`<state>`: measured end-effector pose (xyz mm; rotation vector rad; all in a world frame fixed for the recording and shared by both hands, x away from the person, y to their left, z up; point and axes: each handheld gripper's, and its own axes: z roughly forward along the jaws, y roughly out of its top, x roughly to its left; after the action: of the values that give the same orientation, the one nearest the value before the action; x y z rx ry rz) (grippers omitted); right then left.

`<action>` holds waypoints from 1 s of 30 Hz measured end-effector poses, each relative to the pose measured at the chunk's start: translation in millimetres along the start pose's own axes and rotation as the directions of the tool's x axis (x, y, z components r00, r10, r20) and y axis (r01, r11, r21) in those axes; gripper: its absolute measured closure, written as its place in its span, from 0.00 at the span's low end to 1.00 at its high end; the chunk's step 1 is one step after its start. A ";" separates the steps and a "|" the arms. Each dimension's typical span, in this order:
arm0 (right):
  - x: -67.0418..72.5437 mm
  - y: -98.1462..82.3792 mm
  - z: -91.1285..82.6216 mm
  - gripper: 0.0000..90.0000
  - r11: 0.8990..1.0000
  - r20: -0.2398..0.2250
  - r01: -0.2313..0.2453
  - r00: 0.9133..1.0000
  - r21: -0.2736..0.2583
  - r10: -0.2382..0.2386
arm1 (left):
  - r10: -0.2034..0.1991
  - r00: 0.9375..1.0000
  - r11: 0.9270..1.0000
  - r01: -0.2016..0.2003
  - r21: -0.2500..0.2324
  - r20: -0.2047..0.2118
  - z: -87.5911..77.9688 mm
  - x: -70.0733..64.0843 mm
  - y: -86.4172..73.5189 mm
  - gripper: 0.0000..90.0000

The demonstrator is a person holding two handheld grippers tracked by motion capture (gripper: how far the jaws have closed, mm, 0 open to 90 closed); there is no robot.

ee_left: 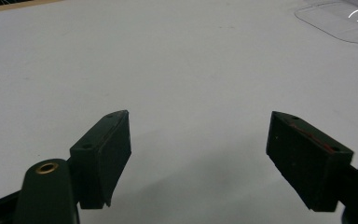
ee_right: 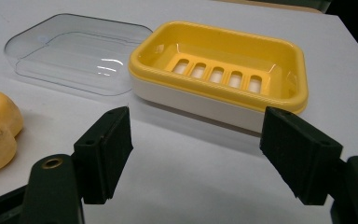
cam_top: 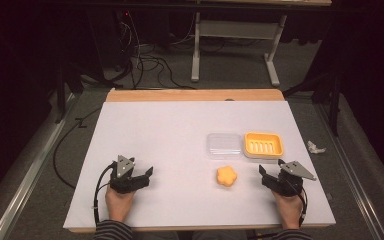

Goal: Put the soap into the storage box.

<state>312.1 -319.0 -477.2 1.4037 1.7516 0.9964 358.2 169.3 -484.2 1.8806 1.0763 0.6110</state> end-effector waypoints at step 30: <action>-5.8 2.3 -3.8 0.30 0.998 -0.064 -0.059 0.996 0.031 0.061 | -0.009 1.000 1.000 0.009 0.010 0.003 0.8 1.2 0.5 0.25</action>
<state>311.1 -324.9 -473.2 1.4642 1.7870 1.0636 359.7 169.9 -484.2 1.8839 1.0864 0.5985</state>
